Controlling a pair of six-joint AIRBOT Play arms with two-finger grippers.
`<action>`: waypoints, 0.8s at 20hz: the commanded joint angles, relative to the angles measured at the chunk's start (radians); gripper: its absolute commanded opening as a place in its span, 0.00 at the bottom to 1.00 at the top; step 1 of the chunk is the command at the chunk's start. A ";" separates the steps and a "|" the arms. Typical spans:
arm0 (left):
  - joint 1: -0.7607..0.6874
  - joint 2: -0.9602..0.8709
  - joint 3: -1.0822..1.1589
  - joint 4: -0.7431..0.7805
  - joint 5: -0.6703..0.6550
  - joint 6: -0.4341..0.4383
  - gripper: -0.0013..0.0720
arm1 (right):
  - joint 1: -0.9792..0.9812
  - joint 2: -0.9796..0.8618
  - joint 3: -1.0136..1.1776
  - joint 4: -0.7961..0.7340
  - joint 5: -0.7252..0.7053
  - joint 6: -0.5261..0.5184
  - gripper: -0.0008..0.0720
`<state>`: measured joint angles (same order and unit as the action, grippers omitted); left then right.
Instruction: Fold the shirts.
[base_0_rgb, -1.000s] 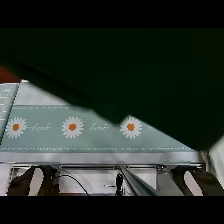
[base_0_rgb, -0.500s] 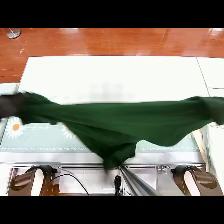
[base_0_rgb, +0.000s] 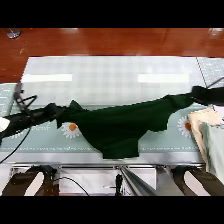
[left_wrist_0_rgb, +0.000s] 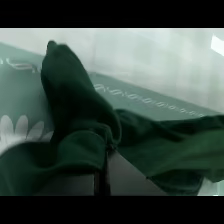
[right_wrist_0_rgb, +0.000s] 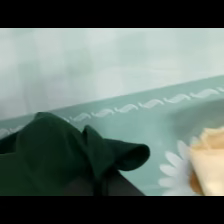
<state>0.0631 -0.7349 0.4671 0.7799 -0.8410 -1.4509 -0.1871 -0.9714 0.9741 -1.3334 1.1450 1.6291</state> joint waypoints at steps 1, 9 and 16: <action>-0.097 -0.212 -0.007 -0.019 0.082 0.002 0.07 | 0.000 -0.247 0.033 0.109 -0.129 0.004 0.04; 0.153 -0.276 0.283 -0.009 -0.148 0.085 0.98 | -0.087 -0.404 0.300 0.300 0.030 -0.100 0.87; 0.499 -0.272 0.363 -0.014 -0.257 0.063 0.98 | -0.397 -0.205 0.138 0.150 0.121 -0.150 0.87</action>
<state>0.4770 -0.9993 0.8421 0.7750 -1.0355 -1.3804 -0.4862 -1.2484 1.2228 -1.1469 1.2560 1.4952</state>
